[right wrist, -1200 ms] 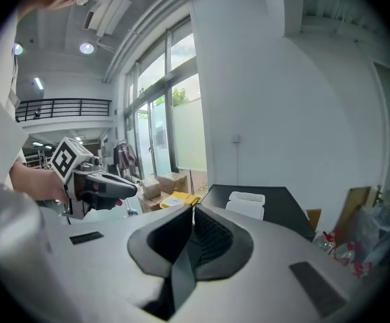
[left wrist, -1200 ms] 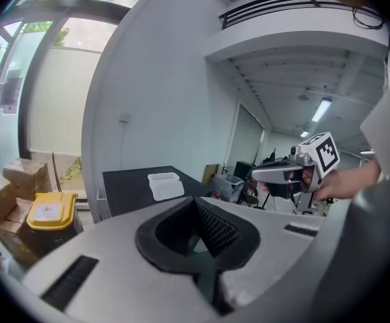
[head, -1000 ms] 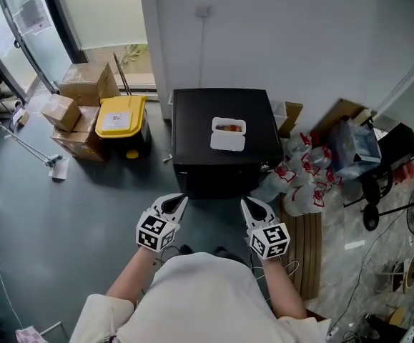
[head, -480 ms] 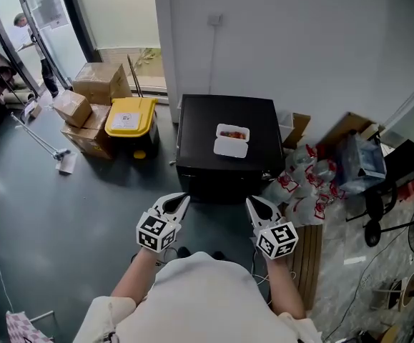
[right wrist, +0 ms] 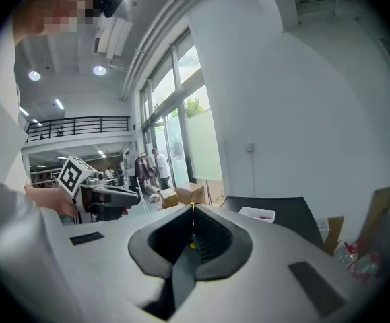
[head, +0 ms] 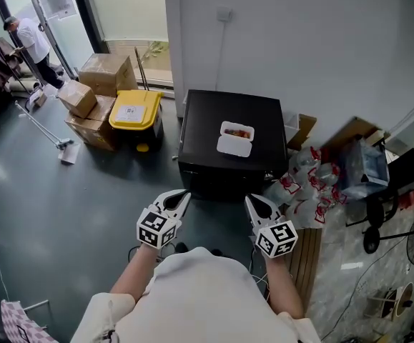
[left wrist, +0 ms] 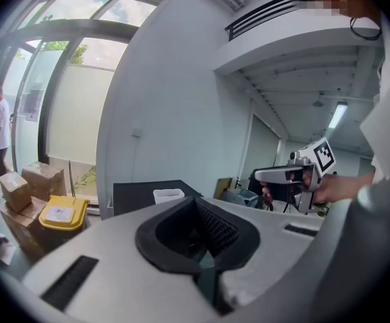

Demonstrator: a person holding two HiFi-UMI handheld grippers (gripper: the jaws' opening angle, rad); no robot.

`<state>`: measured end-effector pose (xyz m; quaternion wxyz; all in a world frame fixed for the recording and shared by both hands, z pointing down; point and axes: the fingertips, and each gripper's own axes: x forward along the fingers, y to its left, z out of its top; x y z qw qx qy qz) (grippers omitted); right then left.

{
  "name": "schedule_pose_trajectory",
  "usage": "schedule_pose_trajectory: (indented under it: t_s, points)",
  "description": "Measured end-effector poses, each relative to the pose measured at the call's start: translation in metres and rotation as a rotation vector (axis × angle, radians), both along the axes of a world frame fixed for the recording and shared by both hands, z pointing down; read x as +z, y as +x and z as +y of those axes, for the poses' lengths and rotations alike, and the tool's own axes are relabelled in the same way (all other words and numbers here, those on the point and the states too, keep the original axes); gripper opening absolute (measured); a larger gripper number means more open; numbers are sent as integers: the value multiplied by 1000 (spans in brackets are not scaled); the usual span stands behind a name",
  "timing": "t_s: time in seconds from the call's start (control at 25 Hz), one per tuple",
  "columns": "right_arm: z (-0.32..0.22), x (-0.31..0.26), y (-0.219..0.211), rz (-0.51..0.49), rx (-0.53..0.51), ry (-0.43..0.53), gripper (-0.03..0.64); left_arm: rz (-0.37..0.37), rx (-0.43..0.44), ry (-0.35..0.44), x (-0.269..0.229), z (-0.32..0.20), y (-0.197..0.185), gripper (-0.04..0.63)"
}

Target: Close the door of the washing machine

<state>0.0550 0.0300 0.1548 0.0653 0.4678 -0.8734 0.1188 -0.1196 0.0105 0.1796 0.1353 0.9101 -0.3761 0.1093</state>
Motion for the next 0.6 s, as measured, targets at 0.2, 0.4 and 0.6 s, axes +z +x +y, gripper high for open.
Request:
schedule_pose_trajectory:
  t_s: [0.2,0.4,0.6]
  points:
    - [-6,-2,1,6,-13,-1,31,-9,-1,-10,1,-6,1,9]
    - [-9,-2,2,9,-19,0,31,-20,-1,0,-2,-9,4,9]
    - [-11,1,5,7,-18,0,31,-34,-1,4,1,-9,7,9]
